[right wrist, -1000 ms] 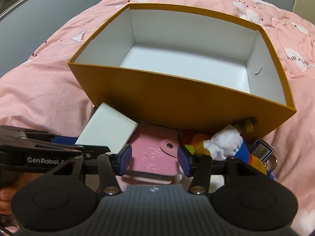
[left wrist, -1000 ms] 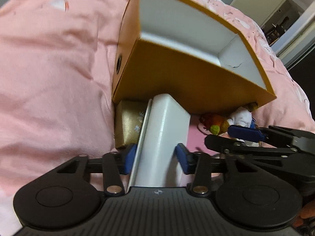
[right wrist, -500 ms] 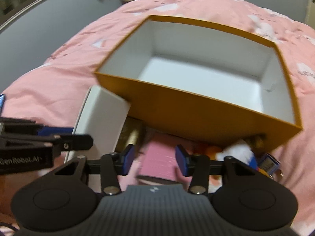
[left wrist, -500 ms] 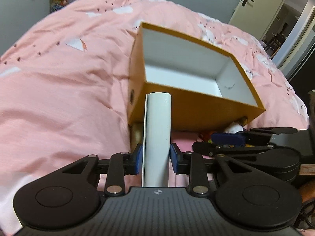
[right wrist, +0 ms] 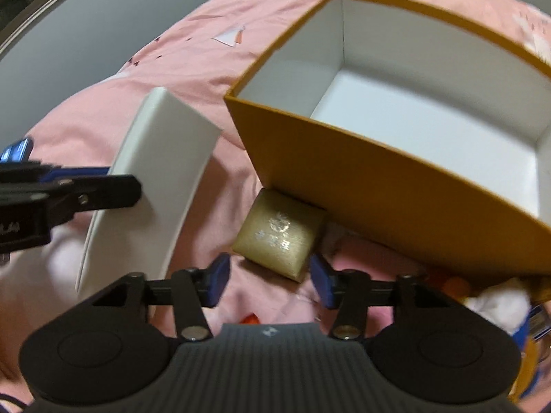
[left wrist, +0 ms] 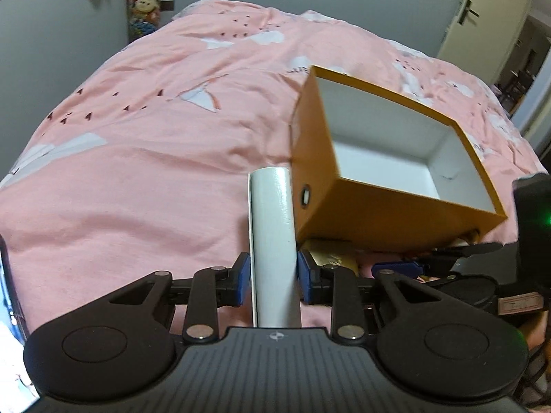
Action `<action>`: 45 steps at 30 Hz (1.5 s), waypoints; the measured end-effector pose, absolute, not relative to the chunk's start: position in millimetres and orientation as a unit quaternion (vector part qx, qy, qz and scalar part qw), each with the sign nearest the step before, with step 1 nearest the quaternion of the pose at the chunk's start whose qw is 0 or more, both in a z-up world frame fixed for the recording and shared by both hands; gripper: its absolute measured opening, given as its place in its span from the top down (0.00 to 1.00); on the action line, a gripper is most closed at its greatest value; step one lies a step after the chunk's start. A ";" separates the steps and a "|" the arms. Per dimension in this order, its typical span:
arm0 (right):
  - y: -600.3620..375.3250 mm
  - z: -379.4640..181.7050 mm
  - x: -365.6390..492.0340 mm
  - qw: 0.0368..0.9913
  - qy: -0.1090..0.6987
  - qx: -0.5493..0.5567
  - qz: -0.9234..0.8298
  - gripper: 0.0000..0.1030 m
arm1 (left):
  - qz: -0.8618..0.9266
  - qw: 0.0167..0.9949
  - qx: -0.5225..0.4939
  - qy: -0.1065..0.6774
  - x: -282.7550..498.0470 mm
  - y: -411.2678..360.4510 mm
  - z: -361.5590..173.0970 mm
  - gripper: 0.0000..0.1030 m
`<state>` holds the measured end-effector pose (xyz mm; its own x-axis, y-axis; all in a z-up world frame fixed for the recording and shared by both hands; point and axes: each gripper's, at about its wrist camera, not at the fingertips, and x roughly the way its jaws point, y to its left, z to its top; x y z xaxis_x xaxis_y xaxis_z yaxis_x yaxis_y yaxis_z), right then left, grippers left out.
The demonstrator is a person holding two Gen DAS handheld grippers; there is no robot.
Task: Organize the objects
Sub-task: 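Grasp the small gold box with the right gripper and lift it, then carry the white box with the left gripper into the orange box and lower it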
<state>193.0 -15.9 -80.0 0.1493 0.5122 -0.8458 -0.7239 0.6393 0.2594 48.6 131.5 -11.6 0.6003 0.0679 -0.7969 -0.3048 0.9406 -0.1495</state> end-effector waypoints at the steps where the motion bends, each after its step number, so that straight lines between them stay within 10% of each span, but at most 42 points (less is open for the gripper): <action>1: -12.6 -82.5 193.1 0.752 0.509 -0.102 0.407 0.36 | 0.108 0.884 -0.138 0.434 49.2 133.8 -12.2 0.68; 17: 5.4 -102.6 192.2 0.762 0.523 -0.097 0.370 0.36 | 0.096 0.883 -0.146 0.435 51.2 135.0 -16.5 0.69; 45: -116.3 83.5 206.0 0.880 0.309 0.004 0.361 0.38 | 0.001 0.945 -0.099 0.313 138.3 80.7 90.7 0.69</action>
<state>206.0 -116.3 83.5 0.5484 0.6378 -0.5408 -0.6328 0.7393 0.2302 138.3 80.7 90.7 0.8043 -0.0598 -0.5913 -0.0646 0.9802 -0.1871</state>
